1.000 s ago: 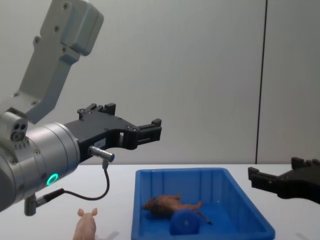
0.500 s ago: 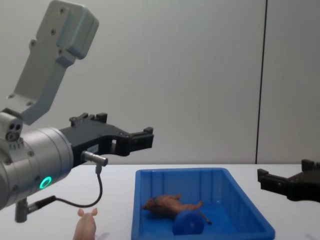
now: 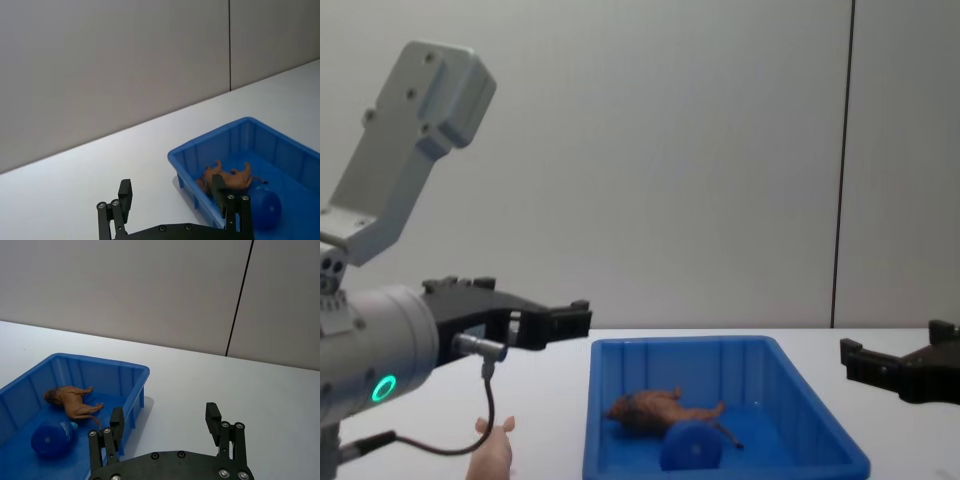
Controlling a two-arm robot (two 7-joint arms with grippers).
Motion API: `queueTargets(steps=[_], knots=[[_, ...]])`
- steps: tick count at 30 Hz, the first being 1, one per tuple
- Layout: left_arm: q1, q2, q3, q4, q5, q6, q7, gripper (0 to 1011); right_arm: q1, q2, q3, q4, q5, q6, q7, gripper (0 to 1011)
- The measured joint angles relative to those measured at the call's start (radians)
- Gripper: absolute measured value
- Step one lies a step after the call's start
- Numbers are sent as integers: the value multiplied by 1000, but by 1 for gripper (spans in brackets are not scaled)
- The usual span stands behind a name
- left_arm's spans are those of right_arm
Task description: Pick up the two dolls from the table and place them into the box.
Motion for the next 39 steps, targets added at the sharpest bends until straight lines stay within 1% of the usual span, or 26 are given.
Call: queueTargets(steps=[1,6,7,9,13,16,23,30,38,39], knots=[[0,0,0,0,0,0,0,1001,0,0,0,0,0,0,0,1001],[9,-4,-8,-8,-37,71,39,1001,-1,0,1,-1,1,0,-1,1001],[9,-4,-8,-8,-37,71,39,1001,-1,1,1,-1,1,0,-1,1001],[11,-9,-13,-10,-58,111,60,1001,-1,1,1,-1,1,0,-2,1001],[12,-14,-17,-10,-77,151,80,1001,-2,1,1,-1,1,0,-2,1001],[12,-21,-22,-10,-101,198,102,1001,-2,1,1,-2,1,0,-2,1001],[12,-34,-30,-1,-137,261,134,1001,-2,1,1,-2,1,0,-3,1001],[14,-46,-38,7,-173,298,154,1001,-3,2,1,-2,1,0,-3,1001],[16,-58,-45,17,-210,325,166,1001,-3,2,1,-2,1,0,-3,1001],[16,-60,-46,19,-216,329,168,981,-3,2,1,-2,1,0,-3,1001]])
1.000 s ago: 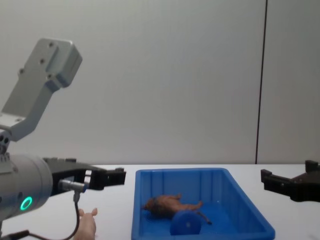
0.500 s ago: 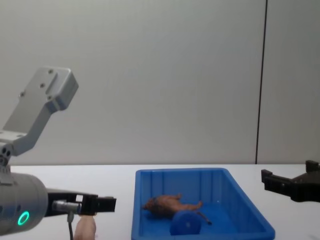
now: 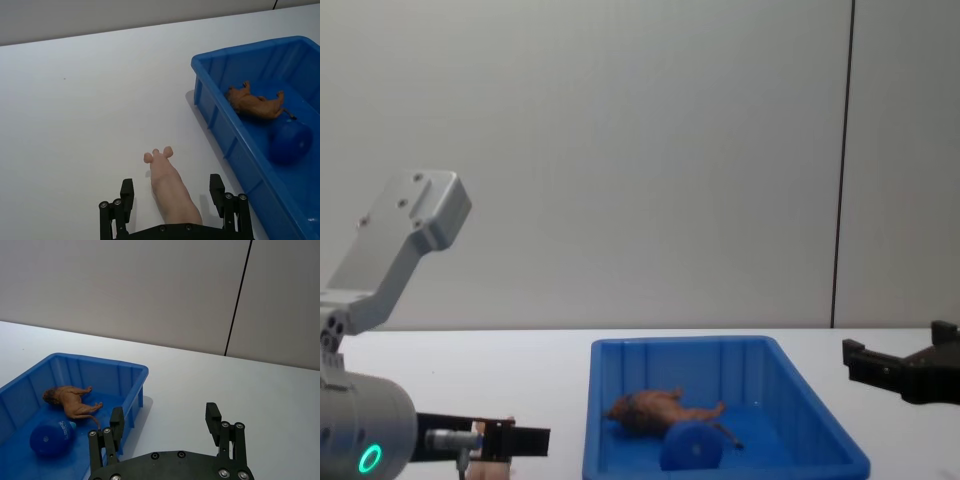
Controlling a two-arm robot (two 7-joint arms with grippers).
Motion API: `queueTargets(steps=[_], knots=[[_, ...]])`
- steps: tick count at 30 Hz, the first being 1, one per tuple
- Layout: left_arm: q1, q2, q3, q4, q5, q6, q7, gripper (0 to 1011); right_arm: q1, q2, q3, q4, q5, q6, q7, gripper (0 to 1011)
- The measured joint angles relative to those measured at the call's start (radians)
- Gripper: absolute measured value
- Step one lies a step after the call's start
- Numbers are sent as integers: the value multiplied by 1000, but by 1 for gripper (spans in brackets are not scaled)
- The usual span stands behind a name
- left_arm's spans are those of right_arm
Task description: Pick up the two dolls from the table and place them into the box.
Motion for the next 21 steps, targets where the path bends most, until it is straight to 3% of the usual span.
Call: queueTargets(steps=[8,11,15,21], knots=[[0,-12,-6,12,-24,26,15,808,0,0,0,0,0,0,0,1001],[-1,-18,-7,20,-31,36,21,672,0,0,0,0,0,0,0,1001],[-2,-24,-9,29,-36,48,28,594,0,0,0,0,0,0,0,1001],[-5,-31,-12,40,-36,59,33,387,0,0,0,0,0,0,0,1001]])
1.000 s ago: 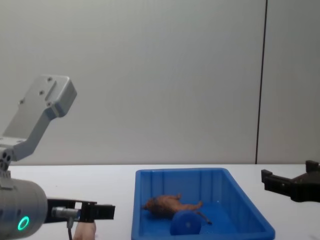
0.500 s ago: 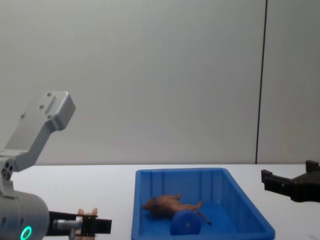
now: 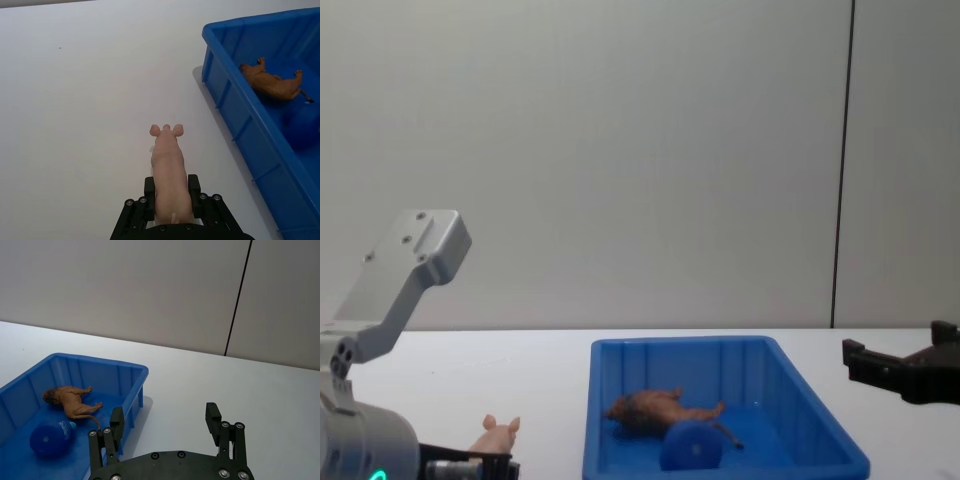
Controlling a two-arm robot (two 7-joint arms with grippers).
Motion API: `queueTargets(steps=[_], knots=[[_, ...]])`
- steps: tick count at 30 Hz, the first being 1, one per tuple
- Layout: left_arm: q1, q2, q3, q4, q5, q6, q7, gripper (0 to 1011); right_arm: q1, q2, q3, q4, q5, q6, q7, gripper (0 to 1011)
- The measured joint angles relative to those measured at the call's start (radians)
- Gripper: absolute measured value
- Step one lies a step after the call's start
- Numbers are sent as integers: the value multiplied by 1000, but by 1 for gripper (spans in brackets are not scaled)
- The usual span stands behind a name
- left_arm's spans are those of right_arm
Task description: Pick up the two dolls from the table and place them into the box.
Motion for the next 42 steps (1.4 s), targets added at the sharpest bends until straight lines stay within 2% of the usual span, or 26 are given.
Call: queueTargets(steps=[10,19,24,33,42], knots=[[-1,-1,-1,-5,43,-13,-3,383,0,0,0,0,0,0,0,1001],[2,8,-1,-36,118,-79,-35,383,0,0,0,0,0,0,0,1001],[2,13,-1,-48,144,-116,-60,383,0,0,0,0,0,0,0,1001],[-2,23,-5,-63,184,-233,-163,383,0,0,0,0,0,0,0,1001],[-17,23,-8,-55,185,-342,-290,383,0,0,0,0,0,0,0,1001]])
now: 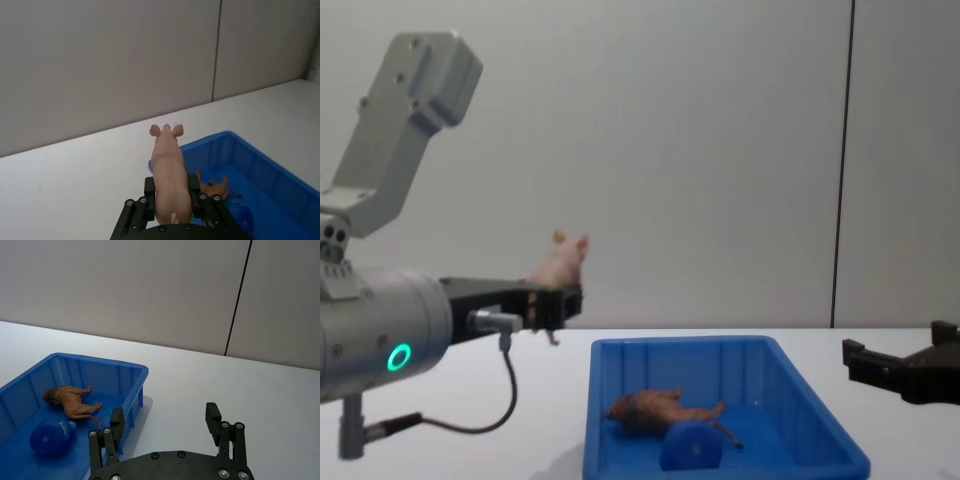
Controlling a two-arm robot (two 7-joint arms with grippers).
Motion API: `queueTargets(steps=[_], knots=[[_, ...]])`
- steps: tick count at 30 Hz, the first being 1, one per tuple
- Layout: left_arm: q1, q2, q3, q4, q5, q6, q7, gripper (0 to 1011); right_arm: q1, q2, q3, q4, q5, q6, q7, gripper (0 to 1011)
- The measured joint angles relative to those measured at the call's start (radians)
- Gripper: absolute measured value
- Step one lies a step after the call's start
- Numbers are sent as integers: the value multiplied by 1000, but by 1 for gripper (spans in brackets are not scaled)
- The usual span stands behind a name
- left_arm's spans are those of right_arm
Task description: Pick up the two dolls from the table and place them into the box.
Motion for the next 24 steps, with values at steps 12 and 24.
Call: queueTargets(steps=[12,24], knots=[[-32,-16,0,43,-35,-112,-181,383,0,0,0,0,0,0,0,1001],[-67,-39,6,98,-73,-178,-333,717,0,0,0,0,0,0,0,1001]])
